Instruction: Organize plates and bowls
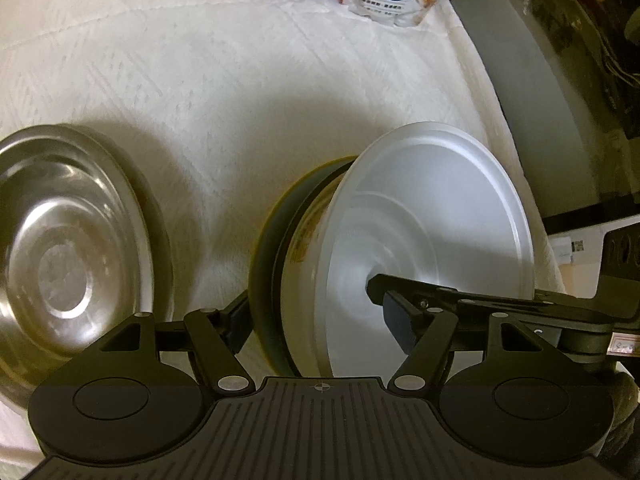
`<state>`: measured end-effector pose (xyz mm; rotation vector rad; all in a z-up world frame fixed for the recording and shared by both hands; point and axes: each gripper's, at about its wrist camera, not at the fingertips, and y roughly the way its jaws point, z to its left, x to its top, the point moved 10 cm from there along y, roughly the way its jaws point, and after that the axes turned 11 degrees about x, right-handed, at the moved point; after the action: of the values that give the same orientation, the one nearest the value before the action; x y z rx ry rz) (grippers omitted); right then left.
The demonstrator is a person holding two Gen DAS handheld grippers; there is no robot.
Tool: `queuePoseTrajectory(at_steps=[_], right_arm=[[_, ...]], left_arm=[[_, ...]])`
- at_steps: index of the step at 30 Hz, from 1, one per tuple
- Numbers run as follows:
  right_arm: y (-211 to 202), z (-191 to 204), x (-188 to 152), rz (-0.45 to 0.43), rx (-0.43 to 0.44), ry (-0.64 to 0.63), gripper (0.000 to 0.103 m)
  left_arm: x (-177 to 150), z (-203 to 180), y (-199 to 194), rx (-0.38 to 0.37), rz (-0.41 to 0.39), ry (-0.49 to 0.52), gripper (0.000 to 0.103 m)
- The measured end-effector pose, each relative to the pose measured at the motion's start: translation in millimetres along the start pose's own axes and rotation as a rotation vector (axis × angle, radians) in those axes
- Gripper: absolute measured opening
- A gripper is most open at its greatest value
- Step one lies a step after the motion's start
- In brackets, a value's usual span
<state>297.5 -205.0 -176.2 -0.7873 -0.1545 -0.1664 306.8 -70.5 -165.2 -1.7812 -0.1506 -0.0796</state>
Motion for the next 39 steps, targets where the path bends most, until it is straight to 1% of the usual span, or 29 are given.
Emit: queuePoseTrajectory(at_steps=[8, 13, 17, 21, 23, 26, 28, 31, 34, 39], right_arm=[[1, 3, -2, 0.008, -0.013, -0.004, 0.053], [-3, 11, -1, -0.002, -0.025, -0.007, 0.053], [-11, 25, 4, -0.018, -0.039, -0.024, 0.053], [-20, 54, 12, -0.053, -0.044, -0.067, 0.054], [-22, 75, 16, -0.064, -0.041, -0.096, 0.054], [-17, 110, 20, -0.055, -0.042, -0.157, 0.054], [-8, 136, 22, -0.043, -0.040, -0.192, 0.054], [10, 162, 23, -0.018, -0.020, -0.214, 0.054], [37, 181, 20, 0.029, -0.007, -0.221, 0.054], [90, 187, 8, 0.127, -0.046, -0.215, 0.054]], left_arm=[[-3, 2, -3, -0.016, -0.003, -0.004, 0.073], [-3, 2, -13, -0.032, -0.016, -0.001, 0.073], [1, 5, -29, -0.052, -0.032, 0.008, 0.073], [9, 15, -60, -0.067, -0.085, 0.020, 0.073], [12, 25, -78, -0.067, -0.115, 0.020, 0.073], [18, 47, -104, -0.064, -0.160, 0.012, 0.073], [22, 66, -120, -0.057, -0.192, 0.002, 0.073], [23, 98, -135, -0.040, -0.227, -0.021, 0.073], [20, 131, -134, -0.029, -0.229, -0.060, 0.073], [8, 178, -105, -0.063, -0.164, -0.148, 0.073]])
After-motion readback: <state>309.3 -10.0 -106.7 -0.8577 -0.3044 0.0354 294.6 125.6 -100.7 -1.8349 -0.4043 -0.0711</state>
